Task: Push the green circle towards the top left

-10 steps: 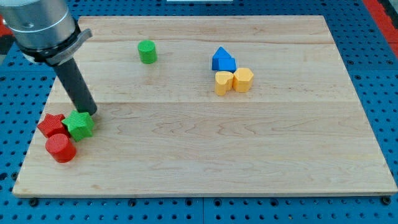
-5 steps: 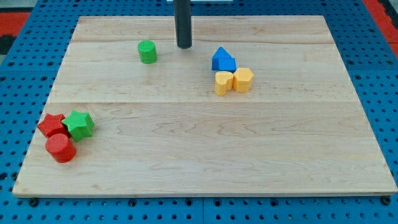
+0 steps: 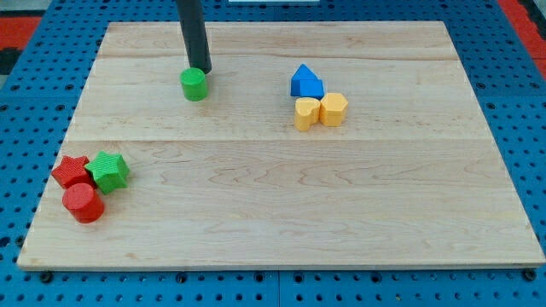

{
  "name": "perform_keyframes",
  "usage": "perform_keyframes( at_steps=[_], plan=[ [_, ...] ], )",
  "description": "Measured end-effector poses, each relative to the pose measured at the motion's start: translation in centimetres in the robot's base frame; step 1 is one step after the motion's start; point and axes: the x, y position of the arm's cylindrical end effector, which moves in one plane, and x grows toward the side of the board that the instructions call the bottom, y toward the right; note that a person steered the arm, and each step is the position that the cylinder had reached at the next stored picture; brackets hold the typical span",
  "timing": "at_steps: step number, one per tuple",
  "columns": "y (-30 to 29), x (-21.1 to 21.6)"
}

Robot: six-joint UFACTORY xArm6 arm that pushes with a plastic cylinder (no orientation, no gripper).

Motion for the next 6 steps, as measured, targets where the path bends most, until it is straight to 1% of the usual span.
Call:
perform_keyframes(
  at_steps=[1,3,4,5,6],
  plan=[
    [0.0,0.0],
    [-4.7,2.4],
    [-3.8,2.7],
    [-3.7,0.1],
    [-2.3,-1.0]
  ],
)
